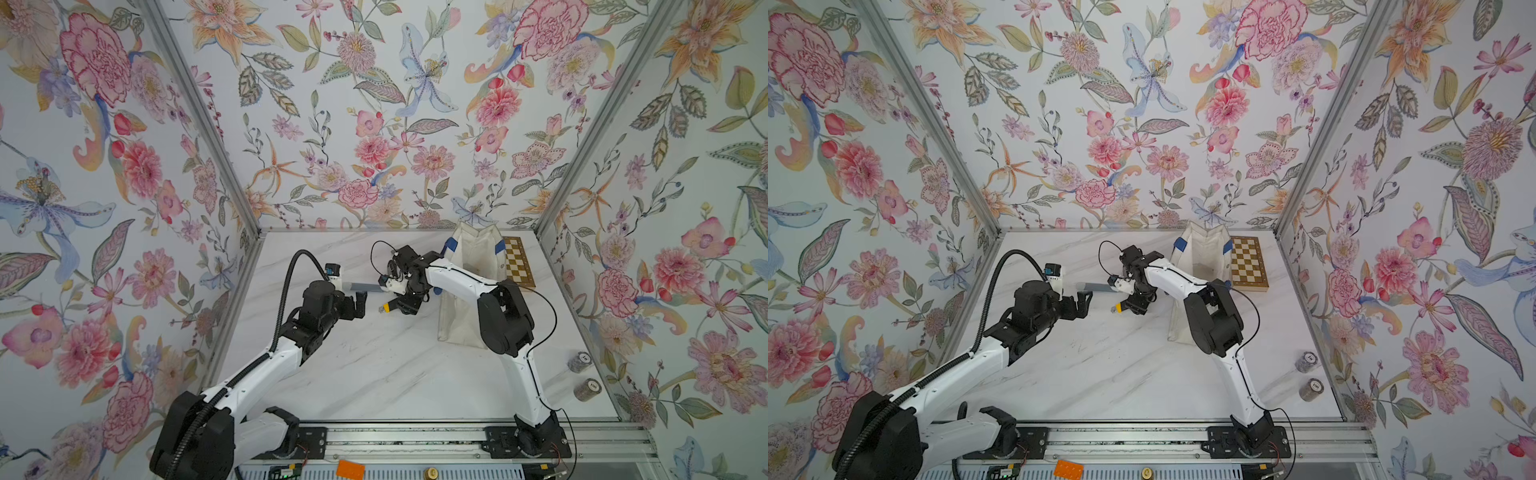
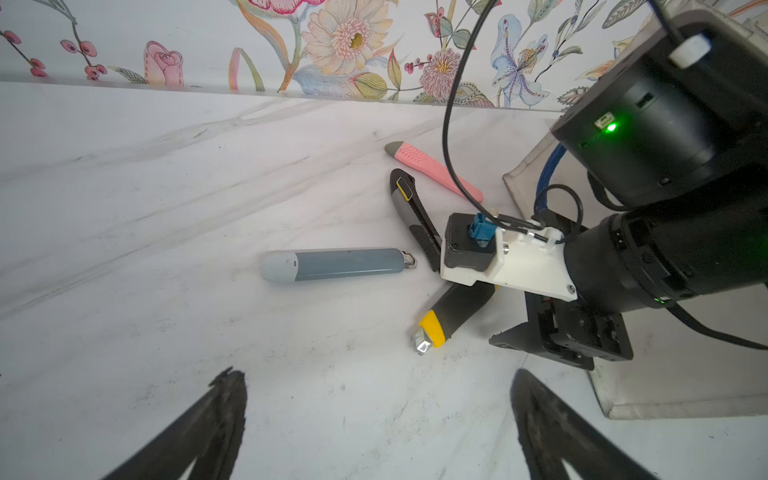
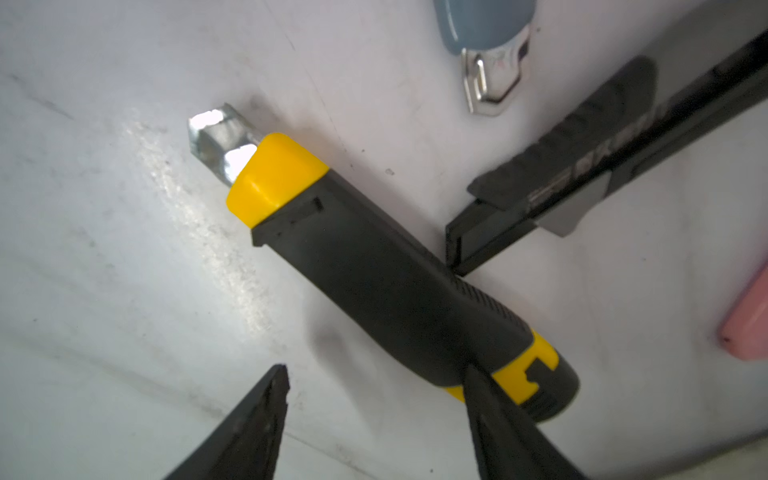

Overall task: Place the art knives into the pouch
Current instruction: Pick up the utility knife at the center of the board.

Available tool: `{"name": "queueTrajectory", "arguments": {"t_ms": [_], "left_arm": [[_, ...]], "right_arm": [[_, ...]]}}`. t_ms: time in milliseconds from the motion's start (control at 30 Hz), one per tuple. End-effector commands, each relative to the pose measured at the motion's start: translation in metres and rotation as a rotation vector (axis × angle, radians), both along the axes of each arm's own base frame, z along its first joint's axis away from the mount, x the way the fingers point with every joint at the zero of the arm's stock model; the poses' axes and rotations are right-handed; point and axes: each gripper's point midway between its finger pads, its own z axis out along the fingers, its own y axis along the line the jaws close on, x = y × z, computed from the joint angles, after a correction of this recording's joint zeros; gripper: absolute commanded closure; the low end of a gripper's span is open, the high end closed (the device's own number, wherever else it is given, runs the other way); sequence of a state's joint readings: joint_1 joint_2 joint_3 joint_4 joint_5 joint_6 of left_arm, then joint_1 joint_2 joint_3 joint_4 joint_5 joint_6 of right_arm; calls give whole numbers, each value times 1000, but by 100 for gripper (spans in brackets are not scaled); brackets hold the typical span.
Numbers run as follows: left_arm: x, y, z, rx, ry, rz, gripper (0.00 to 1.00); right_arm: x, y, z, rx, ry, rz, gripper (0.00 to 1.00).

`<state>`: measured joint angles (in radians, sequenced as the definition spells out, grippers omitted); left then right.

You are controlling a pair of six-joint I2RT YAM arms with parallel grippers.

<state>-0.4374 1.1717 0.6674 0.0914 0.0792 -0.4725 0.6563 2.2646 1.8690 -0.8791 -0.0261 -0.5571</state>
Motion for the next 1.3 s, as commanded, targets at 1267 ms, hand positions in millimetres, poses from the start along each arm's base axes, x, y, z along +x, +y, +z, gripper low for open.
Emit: {"name": "queueTrajectory", "arguments": {"t_ms": [1267], "left_arm": [[2,-13,-6,-75,17,-45,1]], "right_arm": [[4,-20,-36,8,-3,78,30]]}}
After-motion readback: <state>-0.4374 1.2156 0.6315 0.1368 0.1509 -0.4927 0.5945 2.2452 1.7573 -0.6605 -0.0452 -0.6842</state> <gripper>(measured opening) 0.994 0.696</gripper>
